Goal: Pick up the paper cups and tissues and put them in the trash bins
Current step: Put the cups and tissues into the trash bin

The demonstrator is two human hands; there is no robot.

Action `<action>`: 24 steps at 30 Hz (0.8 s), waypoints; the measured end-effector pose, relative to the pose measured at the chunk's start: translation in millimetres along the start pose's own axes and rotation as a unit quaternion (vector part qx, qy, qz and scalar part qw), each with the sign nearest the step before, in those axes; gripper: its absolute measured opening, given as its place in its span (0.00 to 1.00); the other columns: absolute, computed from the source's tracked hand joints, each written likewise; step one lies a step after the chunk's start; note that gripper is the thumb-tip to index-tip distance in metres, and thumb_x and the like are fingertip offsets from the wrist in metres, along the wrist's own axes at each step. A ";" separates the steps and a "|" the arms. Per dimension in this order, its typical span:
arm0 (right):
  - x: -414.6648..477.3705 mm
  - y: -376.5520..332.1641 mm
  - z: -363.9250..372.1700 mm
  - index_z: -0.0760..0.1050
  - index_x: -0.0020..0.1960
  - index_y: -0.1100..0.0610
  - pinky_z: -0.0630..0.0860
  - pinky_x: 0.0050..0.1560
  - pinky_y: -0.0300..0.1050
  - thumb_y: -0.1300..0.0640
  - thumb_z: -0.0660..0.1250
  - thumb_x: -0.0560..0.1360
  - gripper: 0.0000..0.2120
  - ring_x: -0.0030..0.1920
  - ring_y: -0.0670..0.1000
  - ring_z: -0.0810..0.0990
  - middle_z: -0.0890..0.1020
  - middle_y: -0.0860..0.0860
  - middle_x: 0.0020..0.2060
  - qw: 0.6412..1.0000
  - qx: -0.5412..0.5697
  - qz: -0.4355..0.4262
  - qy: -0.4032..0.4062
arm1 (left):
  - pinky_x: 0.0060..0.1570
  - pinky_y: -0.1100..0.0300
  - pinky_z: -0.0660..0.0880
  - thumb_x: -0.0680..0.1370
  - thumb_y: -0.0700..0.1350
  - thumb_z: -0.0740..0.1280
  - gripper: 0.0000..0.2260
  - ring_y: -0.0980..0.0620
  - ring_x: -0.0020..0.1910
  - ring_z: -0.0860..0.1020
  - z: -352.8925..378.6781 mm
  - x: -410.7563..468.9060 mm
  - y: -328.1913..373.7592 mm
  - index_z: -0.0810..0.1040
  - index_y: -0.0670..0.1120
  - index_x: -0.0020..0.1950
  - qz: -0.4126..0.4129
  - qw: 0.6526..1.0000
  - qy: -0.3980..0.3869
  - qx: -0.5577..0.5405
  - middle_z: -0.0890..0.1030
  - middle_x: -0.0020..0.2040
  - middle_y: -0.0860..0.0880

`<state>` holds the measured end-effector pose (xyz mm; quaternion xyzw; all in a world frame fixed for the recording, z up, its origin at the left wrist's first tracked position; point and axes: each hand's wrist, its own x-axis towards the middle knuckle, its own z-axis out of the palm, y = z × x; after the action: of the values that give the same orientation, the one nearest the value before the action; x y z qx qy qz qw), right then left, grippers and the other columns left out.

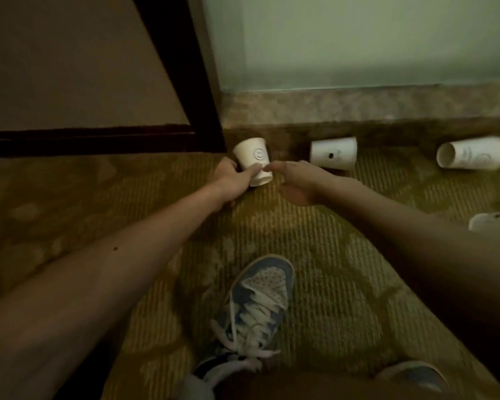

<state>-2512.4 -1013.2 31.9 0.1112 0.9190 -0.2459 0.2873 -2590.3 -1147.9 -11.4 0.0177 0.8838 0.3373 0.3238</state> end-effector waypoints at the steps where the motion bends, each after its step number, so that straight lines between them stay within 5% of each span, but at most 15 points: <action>1: 2.4 4.7 3.4 0.57 0.77 0.46 0.72 0.59 0.51 0.60 0.61 0.78 0.30 0.65 0.59 0.74 0.71 0.57 0.70 1.000 0.020 0.012 -0.001 | 0.32 0.59 0.73 0.73 0.66 0.67 0.30 0.50 0.42 0.78 5.2 5.6 -0.8 0.70 0.47 0.65 -0.022 0.999 -0.009 -0.027 0.79 0.54 0.48; 5: 4.3 19.4 17.0 0.51 0.79 0.49 0.66 0.68 0.51 0.63 0.63 0.77 0.36 0.73 0.57 0.66 0.64 0.56 0.75 0.993 0.114 0.036 -0.007 | 0.40 0.56 0.72 0.68 0.71 0.69 0.40 0.47 0.52 0.79 22.6 23.1 -1.8 0.69 0.45 0.69 -0.056 0.993 -0.005 -0.100 0.79 0.59 0.46; 8: 3.0 26.6 21.3 0.46 0.80 0.51 0.57 0.74 0.50 0.66 0.62 0.76 0.39 0.77 0.55 0.55 0.55 0.54 0.79 0.981 0.187 0.046 0.005 | 0.41 0.56 0.72 0.67 0.70 0.71 0.40 0.47 0.54 0.78 34.5 25.7 4.2 0.69 0.44 0.69 -0.051 0.993 0.013 -0.106 0.78 0.60 0.47; 10: 3.6 27.0 22.4 0.46 0.80 0.51 0.58 0.74 0.50 0.69 0.60 0.76 0.39 0.77 0.54 0.56 0.56 0.54 0.78 0.969 0.242 0.042 0.015 | 0.51 0.54 0.75 0.67 0.69 0.71 0.40 0.47 0.55 0.78 39.7 25.5 8.0 0.70 0.44 0.69 -0.056 0.993 0.009 -0.106 0.78 0.60 0.47; 14: 4.9 27.0 21.2 0.55 0.79 0.52 0.71 0.67 0.52 0.70 0.56 0.76 0.34 0.68 0.55 0.71 0.68 0.55 0.73 0.933 0.355 0.025 0.055 | 0.44 0.56 0.75 0.70 0.67 0.70 0.34 0.48 0.49 0.80 44.1 21.8 13.1 0.74 0.44 0.65 -0.071 0.987 -0.020 -0.146 0.81 0.53 0.47; 20: -6.2 48.4 28.3 0.68 0.72 0.51 0.73 0.64 0.47 0.65 0.62 0.78 0.24 0.66 0.48 0.73 0.74 0.48 0.68 0.908 0.411 0.012 0.083 | 0.41 0.56 0.76 0.67 0.63 0.75 0.34 0.50 0.49 0.82 40.7 14.3 7.9 0.73 0.45 0.66 -0.027 0.982 -0.047 -0.179 0.83 0.51 0.49; 24: -19.8 82.0 30.6 0.75 0.52 0.52 0.78 0.40 0.41 0.55 0.65 0.79 0.03 0.42 0.47 0.81 0.81 0.49 0.46 0.848 0.471 0.068 0.235 | 0.45 0.57 0.79 0.65 0.60 0.77 0.33 0.54 0.47 0.84 40.6 11.7 11.4 0.73 0.47 0.65 0.008 0.977 -0.113 -0.178 0.84 0.51 0.52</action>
<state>-2453.5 -960.2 -10.1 0.3498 0.7233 -0.5954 -0.0082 -2578.0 -1112.5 -33.9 0.0047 0.7669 0.4880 0.4168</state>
